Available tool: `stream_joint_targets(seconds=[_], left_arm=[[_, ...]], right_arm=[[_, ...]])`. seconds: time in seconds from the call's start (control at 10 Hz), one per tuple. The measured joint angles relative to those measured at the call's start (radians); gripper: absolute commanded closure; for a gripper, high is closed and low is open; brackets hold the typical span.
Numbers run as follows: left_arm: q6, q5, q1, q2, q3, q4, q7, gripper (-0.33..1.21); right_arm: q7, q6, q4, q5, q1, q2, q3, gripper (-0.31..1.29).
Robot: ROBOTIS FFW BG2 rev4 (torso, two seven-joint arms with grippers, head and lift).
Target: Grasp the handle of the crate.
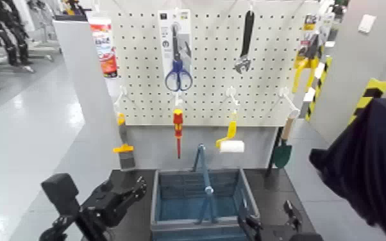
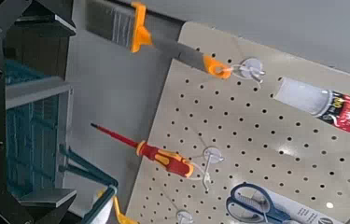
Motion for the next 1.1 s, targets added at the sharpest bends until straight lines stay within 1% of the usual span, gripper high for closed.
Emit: stream_joint_targets(seconds=[0.1,0.3,0.5,0.7,0.8,1.0,1.1], left_arm=[[0.054,0.068,-0.022,0.014,0.000,0.005,-0.004,0.10],[0.136,0.237,-0.065,0.030,0.001,0.036,-0.005,0.10],[0.244,0.402,-0.140,0.053,0.002,0.094,-0.069,0.10],[0.327,0.555,-0.226,0.075,-0.028,0.178,-0.129,0.10],[0.357,0.604,-0.266,0.089,-0.049,0.222,-0.155,0.10],[0.396,0.677,-0.323,0.116,-0.083,0.292,-0.166,0.10],[0.416,0.717,-0.352,0.121,-0.097,0.327,-0.171,0.10]], right_arm=[[0.000,0.000,0.001,-0.001,0.000,0.000,0.000,0.14],[0.000,-0.006,0.004,-0.004,0.000,0.001,0.000,0.14],[0.000,-0.009,0.005,-0.005,0.000,0.002,0.000,0.14],[0.000,-0.011,0.006,-0.007,0.000,0.002,0.002,0.14],[0.000,-0.013,0.008,-0.008,0.000,0.002,0.003,0.14],[0.000,-0.020,0.011,-0.011,-0.001,0.002,0.003,0.14],[0.000,-0.024,0.012,-0.012,-0.002,0.002,0.004,0.14]])
